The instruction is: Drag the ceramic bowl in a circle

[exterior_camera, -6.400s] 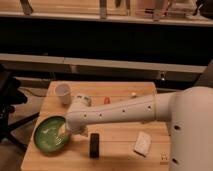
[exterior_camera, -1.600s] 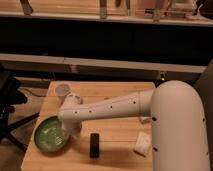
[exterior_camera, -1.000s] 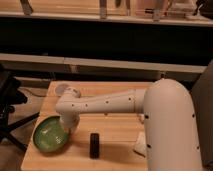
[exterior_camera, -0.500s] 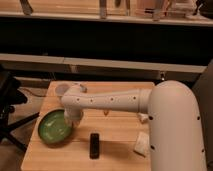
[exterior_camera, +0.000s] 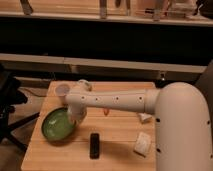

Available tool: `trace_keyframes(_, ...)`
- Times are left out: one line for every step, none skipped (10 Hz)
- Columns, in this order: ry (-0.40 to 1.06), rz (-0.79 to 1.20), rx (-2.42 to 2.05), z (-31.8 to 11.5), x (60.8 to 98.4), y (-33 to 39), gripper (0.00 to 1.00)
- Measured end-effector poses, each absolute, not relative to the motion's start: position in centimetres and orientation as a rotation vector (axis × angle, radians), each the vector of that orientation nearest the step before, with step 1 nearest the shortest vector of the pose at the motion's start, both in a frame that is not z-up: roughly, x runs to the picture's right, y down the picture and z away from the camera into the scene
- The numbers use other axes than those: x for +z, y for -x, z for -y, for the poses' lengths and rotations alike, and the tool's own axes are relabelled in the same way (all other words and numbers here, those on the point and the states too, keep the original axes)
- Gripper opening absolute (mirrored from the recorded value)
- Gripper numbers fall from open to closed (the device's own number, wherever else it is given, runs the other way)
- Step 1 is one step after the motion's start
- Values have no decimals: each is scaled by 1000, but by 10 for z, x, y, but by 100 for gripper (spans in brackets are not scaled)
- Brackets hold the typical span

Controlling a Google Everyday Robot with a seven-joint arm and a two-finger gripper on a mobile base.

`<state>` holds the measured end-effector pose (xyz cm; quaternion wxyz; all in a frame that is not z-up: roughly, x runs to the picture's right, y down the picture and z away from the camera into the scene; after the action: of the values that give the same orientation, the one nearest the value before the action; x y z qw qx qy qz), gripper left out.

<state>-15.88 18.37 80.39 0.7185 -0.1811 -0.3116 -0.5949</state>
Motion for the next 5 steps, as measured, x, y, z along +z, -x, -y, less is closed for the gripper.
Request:
trace_keyframes(395, 694, -1329, -184, 802, 156, 0)
trace_keyframes(391, 699, -1340, -184, 801, 154, 0)
trace_keyframes(388, 704, -1348, -184, 799, 152, 0)
trace_keyframes(384, 706, -1352, -183, 797, 149, 0)
trace_keyframes(382, 706, -1343, -182, 797, 148, 0)
